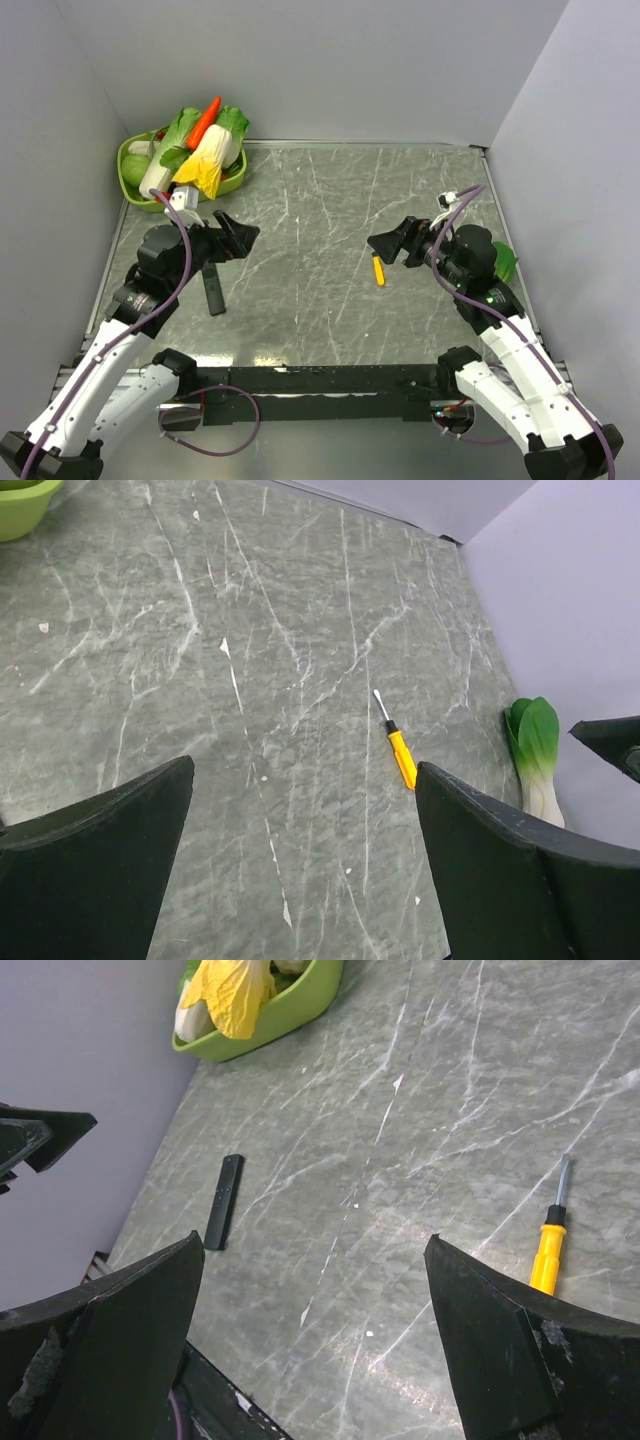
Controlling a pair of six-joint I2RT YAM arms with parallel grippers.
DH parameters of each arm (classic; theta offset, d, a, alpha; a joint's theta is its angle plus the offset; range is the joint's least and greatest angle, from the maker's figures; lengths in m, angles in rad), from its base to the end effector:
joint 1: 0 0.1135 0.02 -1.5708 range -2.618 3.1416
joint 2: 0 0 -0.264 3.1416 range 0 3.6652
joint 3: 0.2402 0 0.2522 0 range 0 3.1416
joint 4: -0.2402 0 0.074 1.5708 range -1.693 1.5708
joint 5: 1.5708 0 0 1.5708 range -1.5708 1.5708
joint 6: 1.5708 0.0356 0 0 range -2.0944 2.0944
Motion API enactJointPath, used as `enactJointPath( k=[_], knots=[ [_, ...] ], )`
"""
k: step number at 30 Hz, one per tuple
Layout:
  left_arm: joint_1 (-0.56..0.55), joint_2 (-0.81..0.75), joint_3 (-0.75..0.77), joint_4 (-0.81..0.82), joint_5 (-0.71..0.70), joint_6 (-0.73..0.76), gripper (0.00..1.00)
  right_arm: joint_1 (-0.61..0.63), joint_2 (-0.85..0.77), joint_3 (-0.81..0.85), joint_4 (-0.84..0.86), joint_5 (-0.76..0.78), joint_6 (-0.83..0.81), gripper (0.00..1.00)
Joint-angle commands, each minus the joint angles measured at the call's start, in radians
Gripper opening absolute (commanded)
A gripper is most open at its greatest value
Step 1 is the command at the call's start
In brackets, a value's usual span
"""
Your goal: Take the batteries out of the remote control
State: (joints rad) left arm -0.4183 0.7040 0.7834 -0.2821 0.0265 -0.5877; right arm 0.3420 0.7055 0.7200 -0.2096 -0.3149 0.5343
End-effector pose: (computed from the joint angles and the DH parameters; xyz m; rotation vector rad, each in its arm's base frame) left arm 0.1509 -0.0681 0.3416 -0.1355 1.8305 -0.7427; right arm 0.1554 0.0670 0.3273 -0.0620 1.8468 0.9022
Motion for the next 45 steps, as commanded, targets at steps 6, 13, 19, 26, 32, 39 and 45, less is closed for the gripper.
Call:
enactJointPath(
  k=[6, 13, 19, 26, 32, 39, 45],
  knots=[
    [0.001, 0.003, 0.004, 0.009, -0.023, -0.011, 0.97, -0.003, -0.018, 0.016, 0.038, -0.010, 0.012, 1.00],
    [0.001, 0.084, 0.026, -0.100, -0.241, -0.070, 0.97, -0.005, -0.034, 0.015, 0.018, 0.005, -0.008, 1.00],
    [0.056, 0.273, 0.112, -0.333, -0.327, -0.126, 0.97, -0.005, -0.064, 0.012, -0.007, -0.018, -0.025, 1.00],
    [0.304, 0.426, 0.041, -0.372, -0.169, -0.195, 0.99, -0.005, -0.146, -0.030, -0.005, -0.003, -0.046, 1.00],
    [0.312, 0.517, -0.007, -0.364, -0.238, -0.293, 0.97, -0.005, -0.156, -0.016, -0.024, -0.003, -0.040, 1.00],
    [0.308, 0.584, -0.022, -0.339, -0.223, -0.305, 0.93, -0.005, -0.167, -0.010, -0.025, -0.012, -0.051, 1.00],
    [0.263, 0.647, -0.024, -0.339, -0.283, -0.360, 0.85, -0.003, -0.164, 0.006, -0.062, -0.006, -0.071, 1.00]
  ],
)
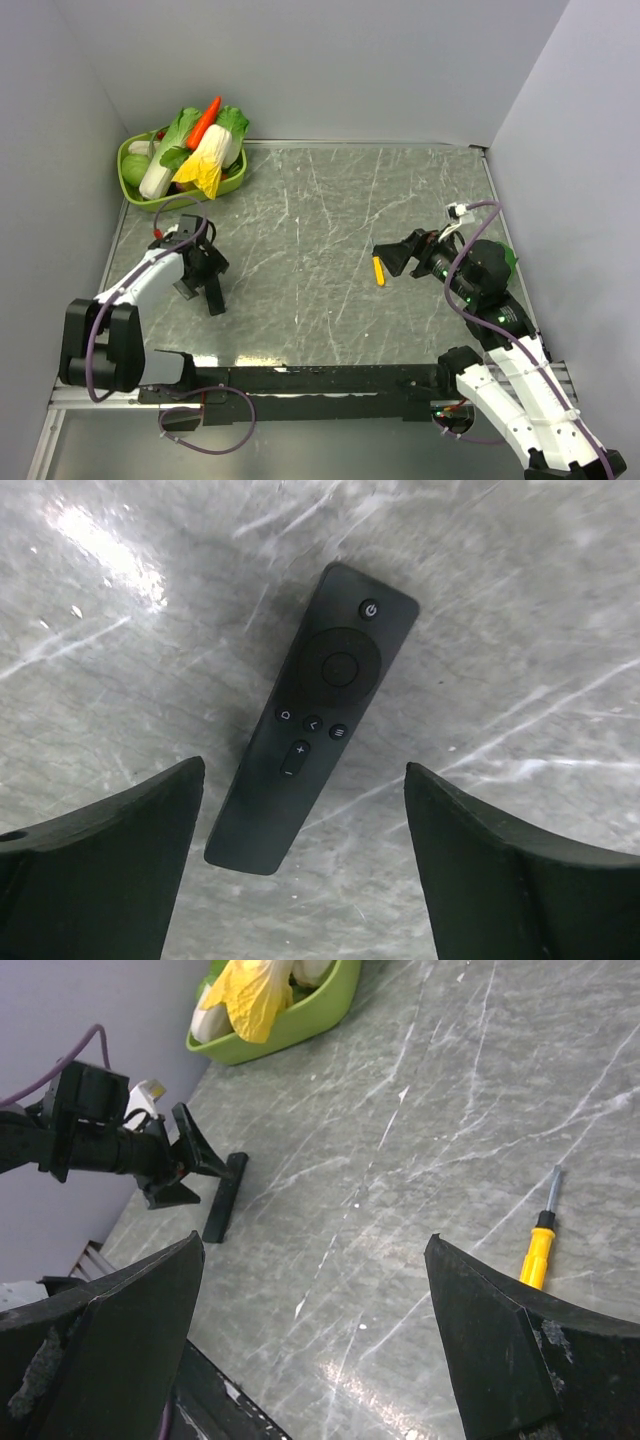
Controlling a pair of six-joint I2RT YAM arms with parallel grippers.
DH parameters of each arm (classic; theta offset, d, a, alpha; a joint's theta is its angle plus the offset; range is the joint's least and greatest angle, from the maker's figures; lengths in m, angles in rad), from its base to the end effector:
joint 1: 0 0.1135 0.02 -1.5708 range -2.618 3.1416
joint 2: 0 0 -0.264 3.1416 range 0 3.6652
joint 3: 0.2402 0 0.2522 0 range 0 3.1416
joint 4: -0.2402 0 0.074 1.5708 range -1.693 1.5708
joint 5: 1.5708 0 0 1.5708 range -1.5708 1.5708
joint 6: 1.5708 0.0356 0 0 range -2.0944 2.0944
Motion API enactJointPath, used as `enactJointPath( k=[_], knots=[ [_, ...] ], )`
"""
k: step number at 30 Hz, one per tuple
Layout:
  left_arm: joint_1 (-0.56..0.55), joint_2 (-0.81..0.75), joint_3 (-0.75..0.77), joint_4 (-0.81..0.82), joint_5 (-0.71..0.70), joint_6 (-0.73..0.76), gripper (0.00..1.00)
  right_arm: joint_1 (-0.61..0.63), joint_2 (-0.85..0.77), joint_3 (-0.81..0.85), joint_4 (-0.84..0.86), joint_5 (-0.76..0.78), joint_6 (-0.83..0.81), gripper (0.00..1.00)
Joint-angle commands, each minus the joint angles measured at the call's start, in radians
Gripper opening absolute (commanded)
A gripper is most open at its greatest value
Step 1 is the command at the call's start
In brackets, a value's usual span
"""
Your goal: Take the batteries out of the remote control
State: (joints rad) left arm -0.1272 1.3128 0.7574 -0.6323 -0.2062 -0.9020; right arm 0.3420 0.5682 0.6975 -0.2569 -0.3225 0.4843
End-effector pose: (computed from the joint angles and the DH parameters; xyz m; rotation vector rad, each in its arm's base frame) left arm 0.2321 -0.0223 0.1896 -1.0735 2.4873 -0.0146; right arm 0.1277 0.0574 0.3329 -0.1258 1.7683 0.8814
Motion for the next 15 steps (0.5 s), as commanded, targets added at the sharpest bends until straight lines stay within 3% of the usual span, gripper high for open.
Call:
enactJointPath(
  k=[1, 8, 15],
  knots=[
    [-0.047, 0.051, 0.005, 0.010, -0.061, -0.055, 0.85, -0.005, -0.031, 0.027, -0.012, 0.003, -0.021, 1.00],
    [-0.081, 0.164, 0.031, 0.002, -0.070, -0.069, 0.81, -0.005, -0.051, 0.028, -0.013, 0.003, -0.023, 1.00],
    [-0.117, 0.161, -0.001, 0.074, 0.010, -0.071, 0.73, -0.005, -0.059, 0.025, -0.019, 0.002, -0.029, 1.00]
  ],
)
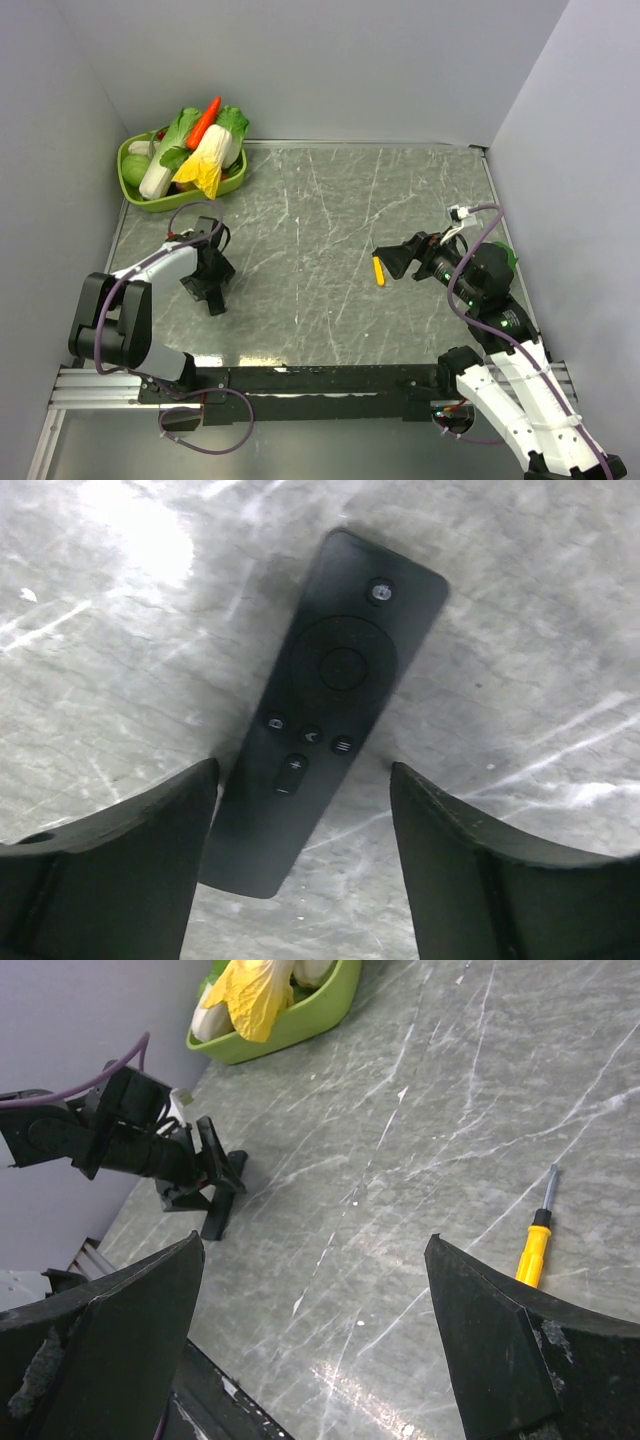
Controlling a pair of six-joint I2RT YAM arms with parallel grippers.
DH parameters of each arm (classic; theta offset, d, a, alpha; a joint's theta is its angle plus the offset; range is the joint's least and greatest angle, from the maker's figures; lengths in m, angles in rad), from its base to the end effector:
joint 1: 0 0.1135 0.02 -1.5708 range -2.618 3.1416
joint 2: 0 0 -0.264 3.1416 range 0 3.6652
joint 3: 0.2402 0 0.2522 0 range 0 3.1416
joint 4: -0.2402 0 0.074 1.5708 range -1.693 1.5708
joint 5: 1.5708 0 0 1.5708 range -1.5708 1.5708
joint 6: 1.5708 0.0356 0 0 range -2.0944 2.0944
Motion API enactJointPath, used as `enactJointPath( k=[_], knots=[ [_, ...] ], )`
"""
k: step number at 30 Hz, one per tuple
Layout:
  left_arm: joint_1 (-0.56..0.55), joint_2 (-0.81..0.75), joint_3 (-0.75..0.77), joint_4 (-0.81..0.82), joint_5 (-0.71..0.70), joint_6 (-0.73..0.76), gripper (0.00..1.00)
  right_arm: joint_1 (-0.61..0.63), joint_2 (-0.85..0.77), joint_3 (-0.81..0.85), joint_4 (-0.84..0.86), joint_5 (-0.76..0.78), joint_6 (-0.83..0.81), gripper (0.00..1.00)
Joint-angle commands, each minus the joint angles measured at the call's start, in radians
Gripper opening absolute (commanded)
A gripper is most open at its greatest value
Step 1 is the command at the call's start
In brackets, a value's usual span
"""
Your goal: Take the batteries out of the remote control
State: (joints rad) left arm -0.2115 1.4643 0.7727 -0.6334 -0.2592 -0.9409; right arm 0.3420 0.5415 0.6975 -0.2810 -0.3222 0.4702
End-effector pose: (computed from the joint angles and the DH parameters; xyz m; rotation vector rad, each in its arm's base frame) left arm 0.2417 -0.0426 0.1608 -1.0383 2.5937 0.1173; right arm 0.1219 0.0553 0.3335 -0.1383 1.7628 0.8713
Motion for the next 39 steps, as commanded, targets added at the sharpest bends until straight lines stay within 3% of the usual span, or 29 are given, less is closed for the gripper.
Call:
enactJointPath(
  k=[1, 8, 11, 15, 31, 34, 39],
  knots=[
    [-0.043, 0.011, -0.018, 0.081, 0.081, -0.036, 0.71, -0.005, -0.031, 0.026, 0.005, -0.001, -0.015, 1.00],
    [-0.146, 0.002, 0.004, 0.090, 0.107, -0.107, 0.66, -0.005, -0.026, 0.034, 0.005, -0.008, -0.010, 1.00],
    [-0.147, 0.022, 0.014, 0.072, 0.072, -0.117, 0.71, -0.005, -0.026, 0.036, 0.006, -0.011, -0.004, 1.00],
    [-0.128, 0.047, 0.046, -0.043, -0.087, -0.173, 0.72, -0.005, -0.029, 0.040, 0.003, -0.023, 0.001, 1.00],
    [-0.006, 0.162, 0.149, -0.006, -0.075, -0.144, 0.66, -0.005, -0.061, 0.034, -0.015, -0.049, -0.019, 1.00],
    [-0.006, 0.172, 0.146, 0.015, -0.040, -0.127, 0.60, -0.005, -0.071, 0.014, 0.006, -0.121, -0.041, 1.00],
    [-0.006, 0.139, 0.090, 0.119, 0.080, -0.090, 0.31, -0.001, -0.075, -0.067, 0.138, -0.282, 0.007, 0.99]
  ],
)
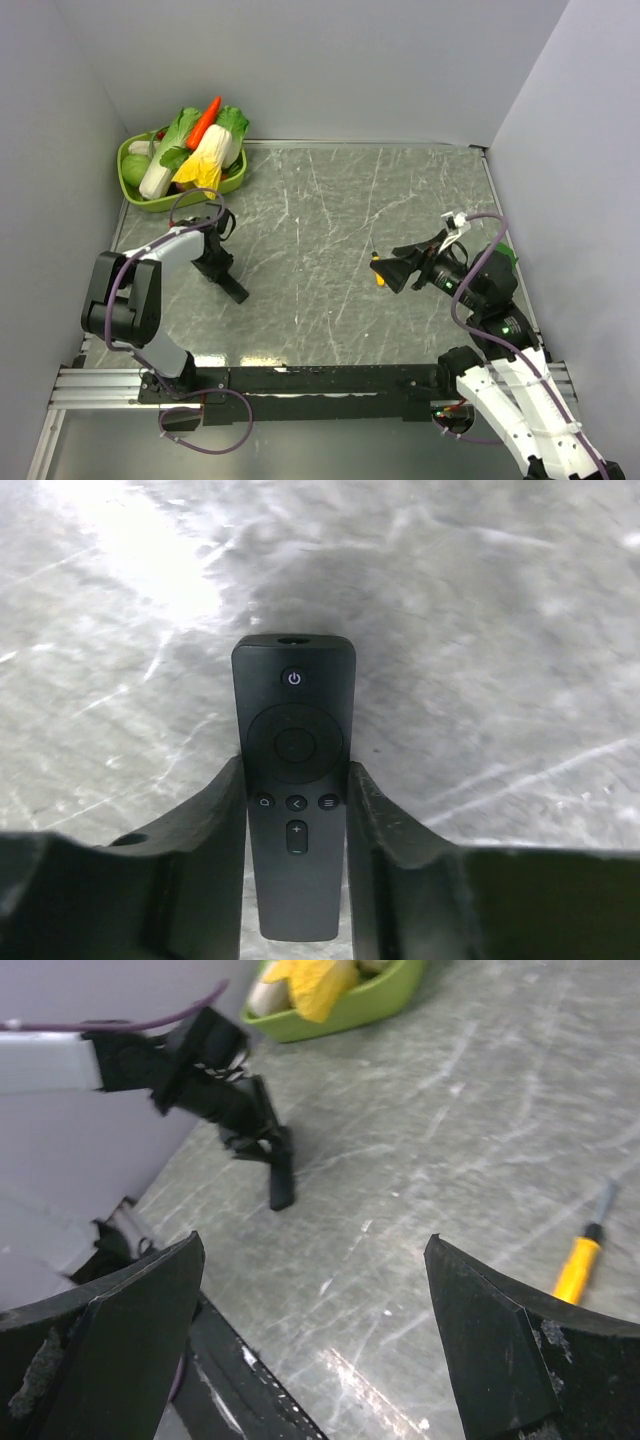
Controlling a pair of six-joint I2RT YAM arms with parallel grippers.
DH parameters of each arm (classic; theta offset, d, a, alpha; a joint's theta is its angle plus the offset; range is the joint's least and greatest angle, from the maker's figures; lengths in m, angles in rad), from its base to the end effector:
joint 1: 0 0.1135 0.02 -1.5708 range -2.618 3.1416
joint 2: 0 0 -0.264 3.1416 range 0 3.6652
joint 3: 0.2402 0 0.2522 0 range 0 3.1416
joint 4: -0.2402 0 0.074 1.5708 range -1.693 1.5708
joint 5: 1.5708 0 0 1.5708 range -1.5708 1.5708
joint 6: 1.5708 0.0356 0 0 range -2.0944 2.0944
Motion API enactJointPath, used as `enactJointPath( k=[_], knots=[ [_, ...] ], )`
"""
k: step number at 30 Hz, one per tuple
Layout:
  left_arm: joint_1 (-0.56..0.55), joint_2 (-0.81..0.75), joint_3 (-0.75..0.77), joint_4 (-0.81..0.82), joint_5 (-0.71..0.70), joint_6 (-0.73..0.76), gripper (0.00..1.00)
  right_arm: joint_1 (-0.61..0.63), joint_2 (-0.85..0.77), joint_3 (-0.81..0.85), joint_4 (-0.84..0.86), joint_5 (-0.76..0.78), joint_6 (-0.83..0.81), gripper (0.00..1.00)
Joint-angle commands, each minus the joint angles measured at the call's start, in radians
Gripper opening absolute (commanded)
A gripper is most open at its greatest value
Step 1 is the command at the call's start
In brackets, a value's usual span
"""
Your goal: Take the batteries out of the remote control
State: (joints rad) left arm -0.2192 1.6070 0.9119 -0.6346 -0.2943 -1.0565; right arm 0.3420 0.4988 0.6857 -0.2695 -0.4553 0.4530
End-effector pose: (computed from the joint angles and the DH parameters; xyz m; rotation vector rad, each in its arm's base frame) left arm 0.2774 -0.0512 0.1616 -1.1722 2.5120 0.1301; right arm 0.1109 0.0561 0.3355 -0.2678 1.7182 0.9694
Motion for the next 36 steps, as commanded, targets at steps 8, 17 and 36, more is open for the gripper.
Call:
enactJointPath(
  k=[8, 17, 36],
  knots=[
    [0.001, -0.214, -0.220, 0.387, 0.398, 0.118, 0.08, 0.144, 0.052, -0.164, 0.322, -0.129, 0.107, 0.98],
    [0.001, -0.525, -0.415, 0.815, 0.787, 0.081, 0.09, 0.354, 0.354, -0.170, 0.535, -0.027, 0.119, 0.96],
    [-0.014, -0.664, -0.585, 1.277, 0.978, -0.112, 0.08, 0.554, 0.917, 0.098, 0.798, -0.074, 0.257, 0.90]
  ],
)
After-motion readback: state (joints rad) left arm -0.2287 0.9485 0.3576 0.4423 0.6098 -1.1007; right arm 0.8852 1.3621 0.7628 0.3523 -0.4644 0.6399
